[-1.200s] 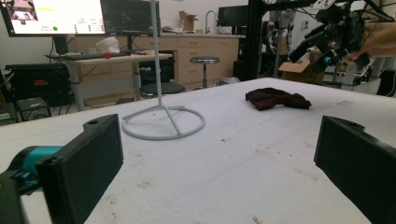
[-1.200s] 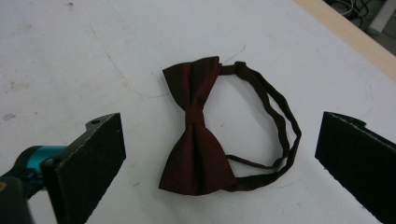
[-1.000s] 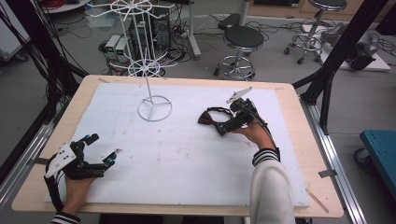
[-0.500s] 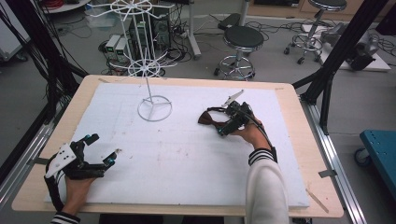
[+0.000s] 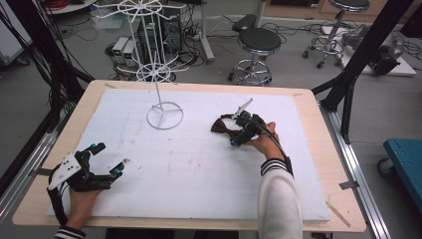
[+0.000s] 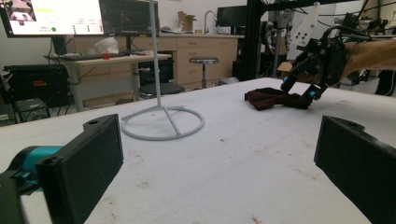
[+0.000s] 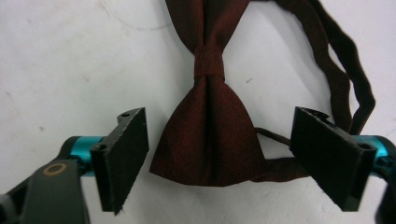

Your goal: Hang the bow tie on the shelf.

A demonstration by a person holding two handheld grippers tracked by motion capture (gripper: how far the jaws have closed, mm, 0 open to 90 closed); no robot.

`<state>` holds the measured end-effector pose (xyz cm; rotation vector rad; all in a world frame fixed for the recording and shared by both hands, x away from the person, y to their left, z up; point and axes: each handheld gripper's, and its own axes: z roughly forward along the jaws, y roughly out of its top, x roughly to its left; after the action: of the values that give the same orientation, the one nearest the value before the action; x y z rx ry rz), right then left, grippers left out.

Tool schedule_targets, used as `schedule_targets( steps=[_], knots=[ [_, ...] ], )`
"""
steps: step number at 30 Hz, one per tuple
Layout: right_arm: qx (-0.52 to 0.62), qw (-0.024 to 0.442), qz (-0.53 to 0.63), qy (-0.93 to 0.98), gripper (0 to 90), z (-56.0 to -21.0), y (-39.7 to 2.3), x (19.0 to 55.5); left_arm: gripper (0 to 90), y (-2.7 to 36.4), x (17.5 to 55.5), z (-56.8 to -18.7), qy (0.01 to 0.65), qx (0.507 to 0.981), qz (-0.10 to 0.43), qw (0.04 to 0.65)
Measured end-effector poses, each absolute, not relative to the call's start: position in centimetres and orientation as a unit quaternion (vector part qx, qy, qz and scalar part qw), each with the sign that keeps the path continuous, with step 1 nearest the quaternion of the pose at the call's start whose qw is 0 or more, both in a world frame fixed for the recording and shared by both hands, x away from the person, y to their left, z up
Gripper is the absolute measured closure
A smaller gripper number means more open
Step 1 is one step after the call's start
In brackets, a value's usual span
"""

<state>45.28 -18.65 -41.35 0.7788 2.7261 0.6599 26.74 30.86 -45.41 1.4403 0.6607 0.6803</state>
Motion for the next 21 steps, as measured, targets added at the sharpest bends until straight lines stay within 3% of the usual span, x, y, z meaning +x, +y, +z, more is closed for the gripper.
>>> schedule_targets(
  steps=[4, 6, 11, 12, 16, 21],
  knots=[
    [0.257, 0.114, 0.211, 0.936, 24.7, -41.64, -18.60, 45.37, 1.7, 30.87, 26.74, -45.40, 0.290, 0.635, 0.299, 0.650],
    [0.258, 0.116, 0.207, 0.937, 34.6, -41.70, -18.56, 45.40, 1.7, 30.86, 26.74, -45.41, 0.290, 0.635, 0.300, 0.651],
    [0.252, 0.110, 0.204, 0.940, 47.0, -41.65, -18.52, 45.35, 1.7, 30.87, 26.74, -45.40, 0.290, 0.635, 0.299, 0.651],
    [0.246, 0.110, 0.203, 0.942, 59.5, -41.54, -18.48, 45.28, 1.7, 30.88, 26.74, -45.40, 0.290, 0.635, 0.299, 0.651],
    [0.228, 0.123, 0.194, 0.946, 76.6, -41.33, -18.18, 45.12, 1.7, 30.87, 26.74, -45.40, 0.291, 0.634, 0.298, 0.651],
    [0.229, 0.119, 0.200, 0.945, 78.8, -41.13, -18.28, 45.09, 1.7, 30.85, 26.74, -45.41, 0.292, 0.633, 0.298, 0.652]
  ],
)
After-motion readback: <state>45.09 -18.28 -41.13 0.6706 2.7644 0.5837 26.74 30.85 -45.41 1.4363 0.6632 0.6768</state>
